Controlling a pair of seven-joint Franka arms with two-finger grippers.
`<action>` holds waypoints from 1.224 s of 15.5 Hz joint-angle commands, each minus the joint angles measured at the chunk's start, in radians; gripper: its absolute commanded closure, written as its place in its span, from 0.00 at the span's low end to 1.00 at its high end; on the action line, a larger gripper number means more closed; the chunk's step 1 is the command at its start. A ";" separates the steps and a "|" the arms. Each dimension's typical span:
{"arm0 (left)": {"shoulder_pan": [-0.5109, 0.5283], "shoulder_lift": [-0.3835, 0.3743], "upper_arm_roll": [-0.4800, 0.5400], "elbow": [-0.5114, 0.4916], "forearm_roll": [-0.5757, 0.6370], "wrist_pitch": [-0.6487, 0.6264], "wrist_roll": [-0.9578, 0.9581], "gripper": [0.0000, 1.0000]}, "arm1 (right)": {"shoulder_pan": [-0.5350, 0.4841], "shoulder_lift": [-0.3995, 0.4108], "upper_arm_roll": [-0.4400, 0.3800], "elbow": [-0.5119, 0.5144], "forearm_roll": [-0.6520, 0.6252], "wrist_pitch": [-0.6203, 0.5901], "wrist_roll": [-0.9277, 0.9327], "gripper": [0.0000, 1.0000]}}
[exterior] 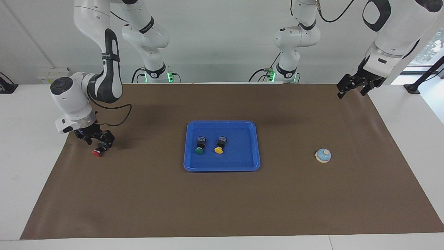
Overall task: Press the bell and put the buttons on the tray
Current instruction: 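Move the right gripper to the red-topped button and grasp it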
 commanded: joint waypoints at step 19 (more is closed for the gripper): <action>-0.005 -0.014 0.006 -0.014 0.001 -0.003 0.006 0.00 | 0.037 0.019 0.039 0.070 -0.014 -0.106 0.116 1.00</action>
